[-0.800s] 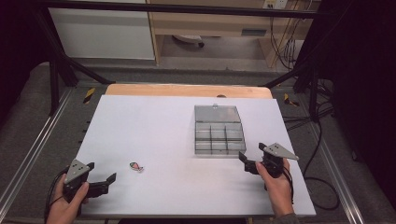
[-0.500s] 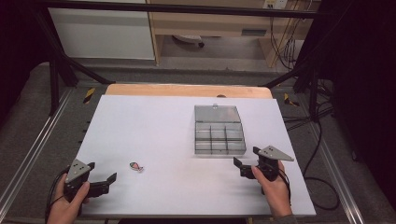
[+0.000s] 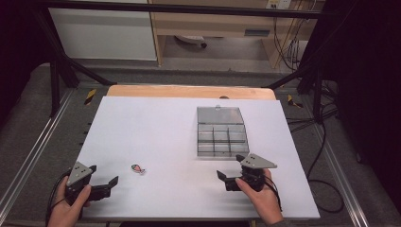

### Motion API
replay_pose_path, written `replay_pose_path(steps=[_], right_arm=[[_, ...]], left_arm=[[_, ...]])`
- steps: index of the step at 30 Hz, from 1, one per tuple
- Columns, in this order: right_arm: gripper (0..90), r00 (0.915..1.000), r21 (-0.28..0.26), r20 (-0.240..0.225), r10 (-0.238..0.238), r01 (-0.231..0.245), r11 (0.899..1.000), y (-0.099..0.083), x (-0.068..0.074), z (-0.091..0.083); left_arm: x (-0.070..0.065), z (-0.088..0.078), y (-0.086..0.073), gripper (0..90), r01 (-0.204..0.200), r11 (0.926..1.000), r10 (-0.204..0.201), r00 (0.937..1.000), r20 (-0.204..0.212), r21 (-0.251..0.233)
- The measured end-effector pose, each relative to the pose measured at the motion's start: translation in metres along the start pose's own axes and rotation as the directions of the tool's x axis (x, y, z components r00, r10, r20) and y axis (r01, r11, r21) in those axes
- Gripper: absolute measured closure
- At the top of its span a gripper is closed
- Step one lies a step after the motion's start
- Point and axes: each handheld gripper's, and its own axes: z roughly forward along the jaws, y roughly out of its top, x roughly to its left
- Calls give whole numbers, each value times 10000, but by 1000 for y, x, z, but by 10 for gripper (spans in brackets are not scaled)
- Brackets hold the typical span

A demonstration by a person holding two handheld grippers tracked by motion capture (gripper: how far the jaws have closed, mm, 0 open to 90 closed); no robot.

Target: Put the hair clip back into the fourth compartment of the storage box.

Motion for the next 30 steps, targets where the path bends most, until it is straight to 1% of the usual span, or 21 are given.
replay_pose_path(steps=[3,8,9,10,11,14,15,16,17,19,21,23,26,27,30], right_arm=[[36,9996,310,-238,-116,124,9994,1,11,11],[26,9983,689,-577,-103,143,9975,5,30,30],[26,9975,721,-698,-101,151,9973,6,34,33],[30,9945,856,-1036,-120,210,9961,9,42,40],[30,9945,856,-1036,-120,210,9961,9,42,40],[35,9877,1042,-1550,-213,377,9938,13,55,52],[38,9855,1176,-1684,-221,423,9922,14,59,56],[47,9829,1381,-1826,-251,509,9891,18,66,66],[47,9829,1381,-1826,-251,509,9891,18,66,66],[51,9799,1600,-1990,-156,482,9859,21,72,76],[49,9784,1808,-2054,-225,605,9817,25,77,87],[36,9765,2149,-2105,-472,933,9722,28,84,99],[36,9683,2454,-2382,-751,1348,9600,33,92,114],[36,9677,2490,-2393,-792,1400,9583,35,94,118],[37,9665,2509,-2488,-627,1269,9597,40,98,127]], left_arm=[[0,1,-1,64,-30,10000,30,10000,-10,73],[-1,1,-1,64,-17,9999,17,10000,-1,126],[-1,1,-1,64,-33,9999,33,10000,10,131],[-1,1,-1,64,-55,9999,55,10000,24,133],[-1,1,-1,64,-85,9999,84,10000,36,134],[-2,2,-1,64,-143,9997,142,9999,78,189],[-2,3,-1,64,-127,9997,126,9999,79,197],[-2,3,-1,64,-150,9996,148,9999,90,224],[-2,3,-1,64,-151,9996,148,9998,103,222],[-2,2,-1,64,-146,9996,143,9998,102,224],[-2,2,-1,64,-128,9997,126,9999,106,225],[-2,2,-1,64,-120,9997,118,9999,101,204],[-1,2,-1,64,-132,9997,130,9999,100,220],[-1,2,-1,64,-114,9997,111,9999,109,230],[-1,2,-2,64,-108,9996,106,9999,108,262]])
